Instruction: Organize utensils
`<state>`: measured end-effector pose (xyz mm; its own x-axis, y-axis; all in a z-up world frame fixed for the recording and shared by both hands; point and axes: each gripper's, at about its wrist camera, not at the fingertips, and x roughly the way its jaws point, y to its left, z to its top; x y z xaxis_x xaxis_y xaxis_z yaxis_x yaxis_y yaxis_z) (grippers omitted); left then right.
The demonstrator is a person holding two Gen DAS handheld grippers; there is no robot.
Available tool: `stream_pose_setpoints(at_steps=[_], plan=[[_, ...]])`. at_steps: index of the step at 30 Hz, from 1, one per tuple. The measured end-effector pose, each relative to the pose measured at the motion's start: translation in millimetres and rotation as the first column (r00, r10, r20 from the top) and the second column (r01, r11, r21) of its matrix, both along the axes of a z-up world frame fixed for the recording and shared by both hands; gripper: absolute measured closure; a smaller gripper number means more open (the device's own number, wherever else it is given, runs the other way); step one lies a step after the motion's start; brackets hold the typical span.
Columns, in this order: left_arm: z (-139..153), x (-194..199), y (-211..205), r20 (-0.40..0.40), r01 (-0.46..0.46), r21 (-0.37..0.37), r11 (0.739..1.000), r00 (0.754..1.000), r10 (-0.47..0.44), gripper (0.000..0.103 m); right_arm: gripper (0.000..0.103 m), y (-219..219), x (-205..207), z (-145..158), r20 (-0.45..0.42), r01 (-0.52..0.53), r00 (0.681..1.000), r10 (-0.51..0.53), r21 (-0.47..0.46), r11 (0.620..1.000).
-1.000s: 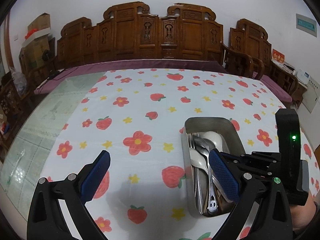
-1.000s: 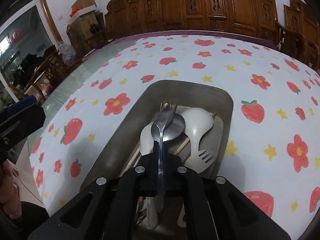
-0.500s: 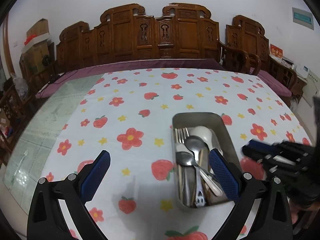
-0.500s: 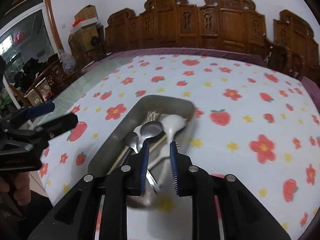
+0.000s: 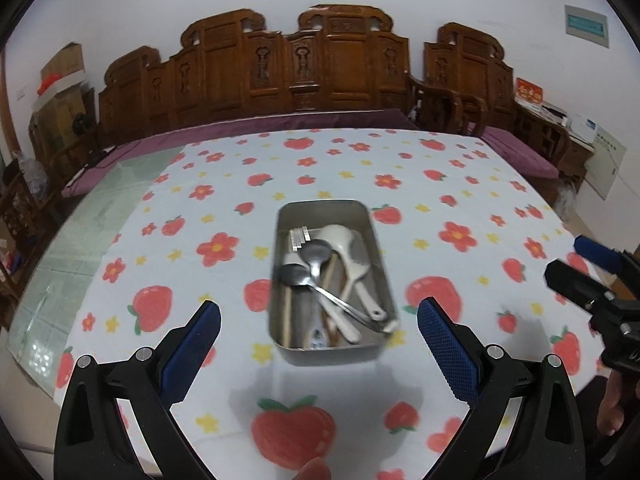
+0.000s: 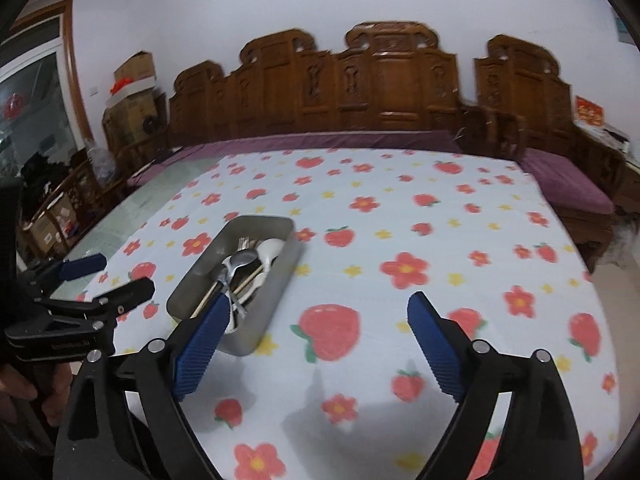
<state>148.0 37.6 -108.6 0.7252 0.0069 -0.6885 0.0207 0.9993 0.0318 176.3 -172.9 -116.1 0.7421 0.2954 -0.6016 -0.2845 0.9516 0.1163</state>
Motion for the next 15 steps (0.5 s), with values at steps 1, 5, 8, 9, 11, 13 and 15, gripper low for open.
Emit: stream_pose_setpoints(at_steps=[1, 5, 8, 9, 11, 13, 15], plan=[[4.3, -4.6, -6.3, 0.006, 0.011, 0.005, 1.000, 1.000, -0.011, 0.008, 0.007, -5.4, -7.4, 6.7, 0.017, 0.011, 1.000, -0.011, -0.003, 1.000], [26.7, -24.5, -25.5, 0.051, 0.037, 0.011, 0.999, 0.998, -0.038, 0.008, 0.006, -22.4, -35.2, 35.5, 0.089, 0.046, 0.995, -0.046, 0.003, 0.999], [46.0, -39.3, -35.5, 0.090, 0.049, 0.002, 0.999, 0.995, -0.049, 0.008, 0.006, -31.7, -54.2, 57.7, 0.141, 0.059, 0.988, -0.060, 0.014, 0.998], [52.2, -44.3, -38.2, 0.102, 0.053, -0.001, 0.999, 0.993, -0.053, 0.008, 0.006, -34.6, -60.5, 64.0, 0.158, 0.062, 0.985, -0.064, 0.015, 0.998], [62.7, -52.3, -42.3, 0.120, 0.059, -0.005, 0.998, 0.991, -0.058, 0.008, 0.006, -39.3, -73.3, 76.6, 0.190, 0.074, 0.979, -0.076, 0.015, 0.997], [75.2, -63.7, -45.8, 0.145, 0.063, -0.013, 0.998, 0.988, -0.061, 0.008, 0.006, -43.3, -82.7, 85.6, 0.211, 0.081, 0.974, -0.083, 0.017, 0.997], [85.0, -72.4, -47.2, 0.166, 0.062, -0.018, 0.998, 0.984, -0.058, 0.008, 0.006, -47.2, -90.5, 93.2, 0.228, 0.086, 0.970, -0.089, 0.020, 0.996]])
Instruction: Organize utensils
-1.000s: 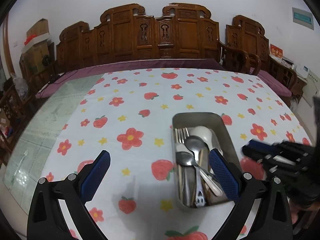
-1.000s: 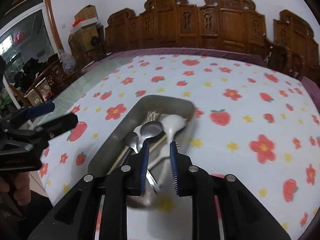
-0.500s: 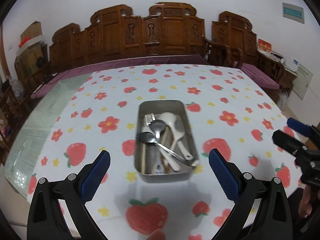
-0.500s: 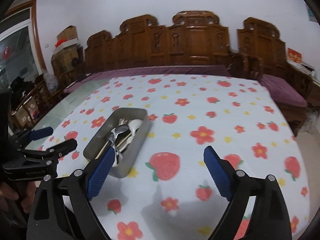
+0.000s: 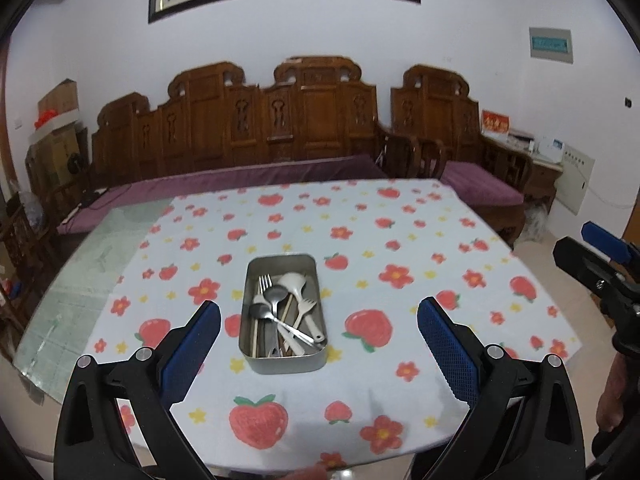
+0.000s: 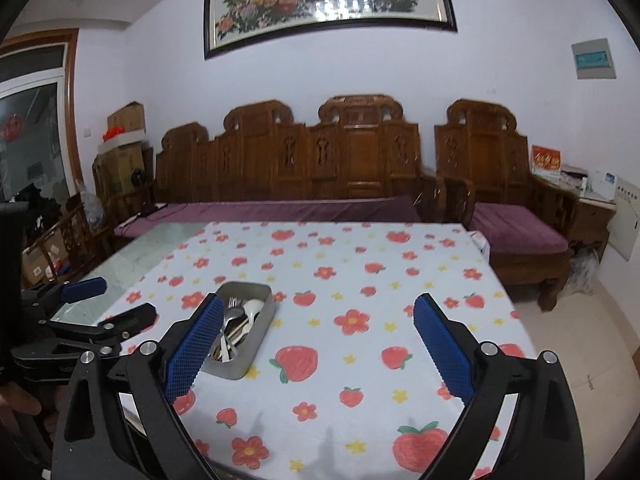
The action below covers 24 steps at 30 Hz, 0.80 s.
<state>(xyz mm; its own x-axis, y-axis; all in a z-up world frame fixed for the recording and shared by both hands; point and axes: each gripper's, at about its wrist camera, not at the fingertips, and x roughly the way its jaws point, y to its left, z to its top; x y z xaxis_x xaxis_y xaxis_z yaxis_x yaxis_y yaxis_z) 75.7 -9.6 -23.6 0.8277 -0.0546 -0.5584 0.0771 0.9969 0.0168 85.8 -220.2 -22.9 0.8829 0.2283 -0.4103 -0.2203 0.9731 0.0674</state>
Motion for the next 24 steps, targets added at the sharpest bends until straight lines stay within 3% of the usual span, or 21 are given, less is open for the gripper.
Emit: stream_pose_setpoints(at_steps=[9, 24], plan=[[32.1, -29.6, 0.7, 0.084, -0.036, -0.021, 0.999, 0.996, 0.038, 0.008, 0.006, -8.6, -19.4, 10.1, 0.029, 0.011, 1.000, -0.011, 0.004, 1.000], [39.3, -36.2, -2.0, 0.108, -0.050, -0.008, 0.999, 0.993, 0.051, 0.008, 0.006, -8.3, -24.9, 14.7, 0.039, 0.015, 0.999, -0.015, 0.004, 1.000]])
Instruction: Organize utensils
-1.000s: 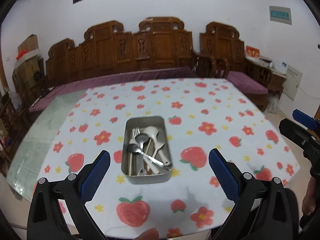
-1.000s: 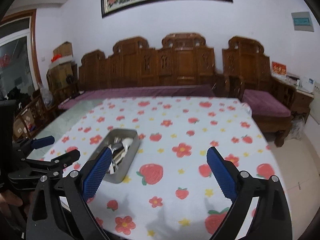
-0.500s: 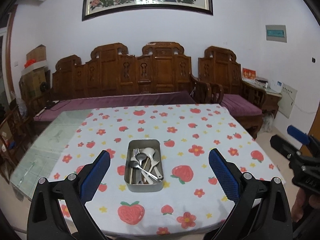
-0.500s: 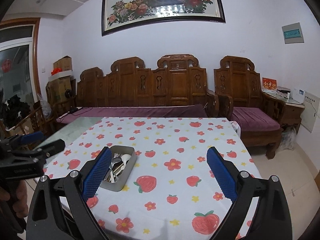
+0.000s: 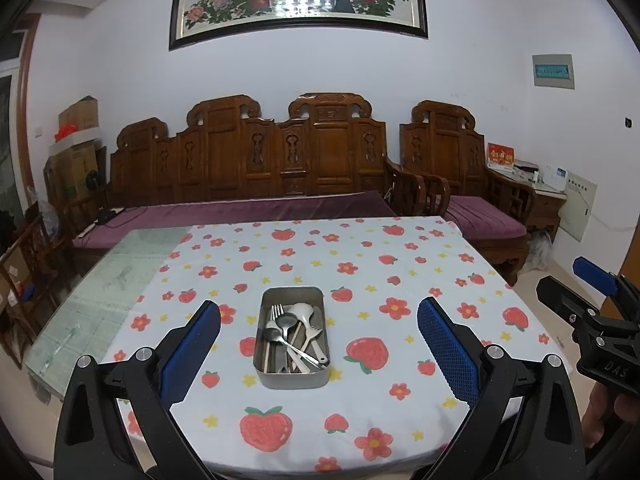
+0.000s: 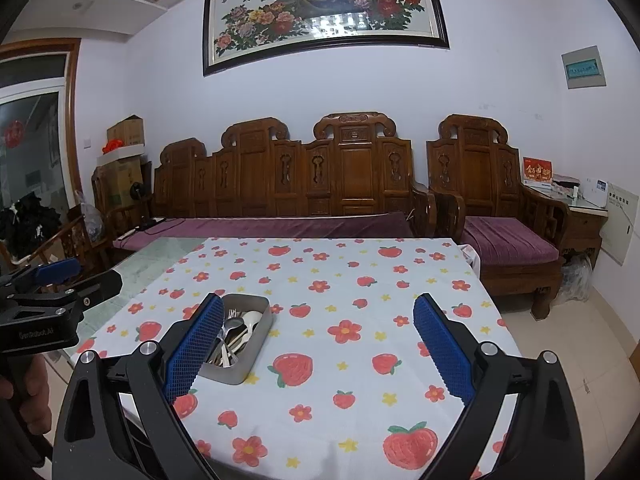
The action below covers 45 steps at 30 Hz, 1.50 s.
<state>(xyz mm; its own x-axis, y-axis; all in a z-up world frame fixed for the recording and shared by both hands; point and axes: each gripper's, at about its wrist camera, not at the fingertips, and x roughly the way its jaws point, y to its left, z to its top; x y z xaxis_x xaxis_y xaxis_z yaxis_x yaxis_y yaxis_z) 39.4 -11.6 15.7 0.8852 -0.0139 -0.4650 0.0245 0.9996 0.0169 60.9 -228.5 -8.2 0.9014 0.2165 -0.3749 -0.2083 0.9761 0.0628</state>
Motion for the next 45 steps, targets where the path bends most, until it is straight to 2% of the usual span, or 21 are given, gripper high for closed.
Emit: stream_pose_setpoints(at_steps=[45], plan=[[7.1, -4.8, -6.0, 0.019, 0.006, 0.004, 1.000, 1.000, -0.006, 0.008, 0.006, 1.2, -0.3, -2.1, 0.003, -0.002, 1.000, 0.002, -0.001, 1.000]])
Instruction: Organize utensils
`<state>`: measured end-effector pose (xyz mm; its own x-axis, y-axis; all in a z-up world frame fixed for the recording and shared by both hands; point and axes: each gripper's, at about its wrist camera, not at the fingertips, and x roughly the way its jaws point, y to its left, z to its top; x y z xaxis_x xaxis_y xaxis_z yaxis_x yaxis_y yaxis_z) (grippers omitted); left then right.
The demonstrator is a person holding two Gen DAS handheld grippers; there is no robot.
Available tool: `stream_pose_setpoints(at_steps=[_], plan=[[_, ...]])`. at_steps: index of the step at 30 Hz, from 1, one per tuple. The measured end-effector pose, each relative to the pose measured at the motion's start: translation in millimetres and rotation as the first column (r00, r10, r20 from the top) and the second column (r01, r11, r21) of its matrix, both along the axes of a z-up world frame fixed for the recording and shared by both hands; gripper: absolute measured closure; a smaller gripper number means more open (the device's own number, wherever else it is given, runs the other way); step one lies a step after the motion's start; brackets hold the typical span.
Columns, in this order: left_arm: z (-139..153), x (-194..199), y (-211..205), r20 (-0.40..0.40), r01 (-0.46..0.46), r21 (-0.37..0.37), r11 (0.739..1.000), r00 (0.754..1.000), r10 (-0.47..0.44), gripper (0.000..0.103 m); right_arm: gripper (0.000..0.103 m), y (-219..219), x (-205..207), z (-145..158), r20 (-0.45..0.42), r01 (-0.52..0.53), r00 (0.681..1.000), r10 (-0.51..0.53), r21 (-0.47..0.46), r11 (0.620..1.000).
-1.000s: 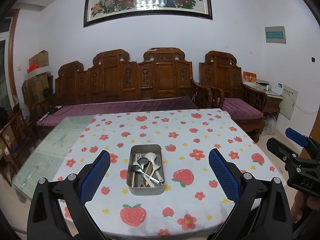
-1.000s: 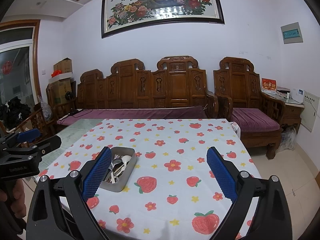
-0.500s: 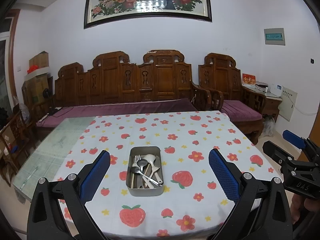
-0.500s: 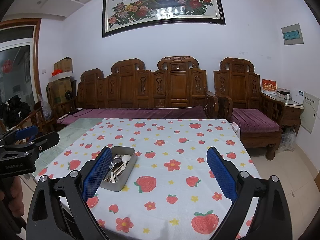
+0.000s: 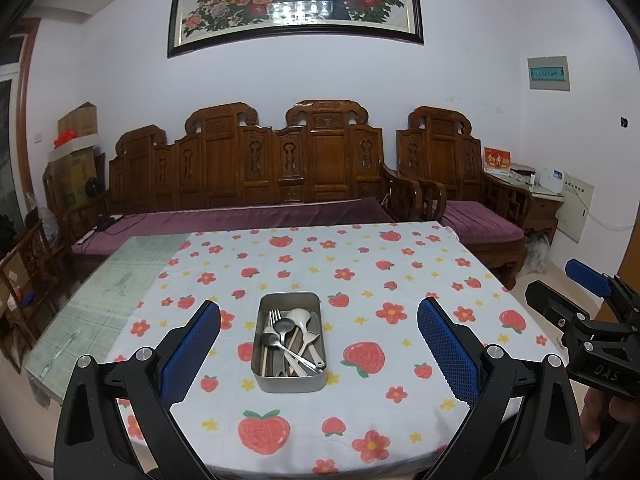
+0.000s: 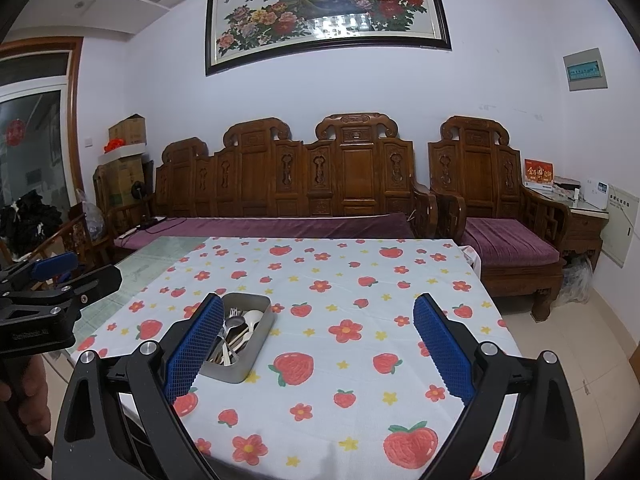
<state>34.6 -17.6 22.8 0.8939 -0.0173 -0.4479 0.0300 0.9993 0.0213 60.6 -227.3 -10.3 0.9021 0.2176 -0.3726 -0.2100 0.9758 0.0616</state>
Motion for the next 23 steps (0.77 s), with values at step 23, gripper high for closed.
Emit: stream_pose_setpoints(at_steps=[23], plan=[[-0.2, -1.2, -0.3, 0.002, -0.001, 0.004, 1.000, 1.000, 0.001, 0.008, 0.006, 0.9, -0.9, -0.3, 0.003, -0.001, 1.000, 0.001, 0.000, 1.000]])
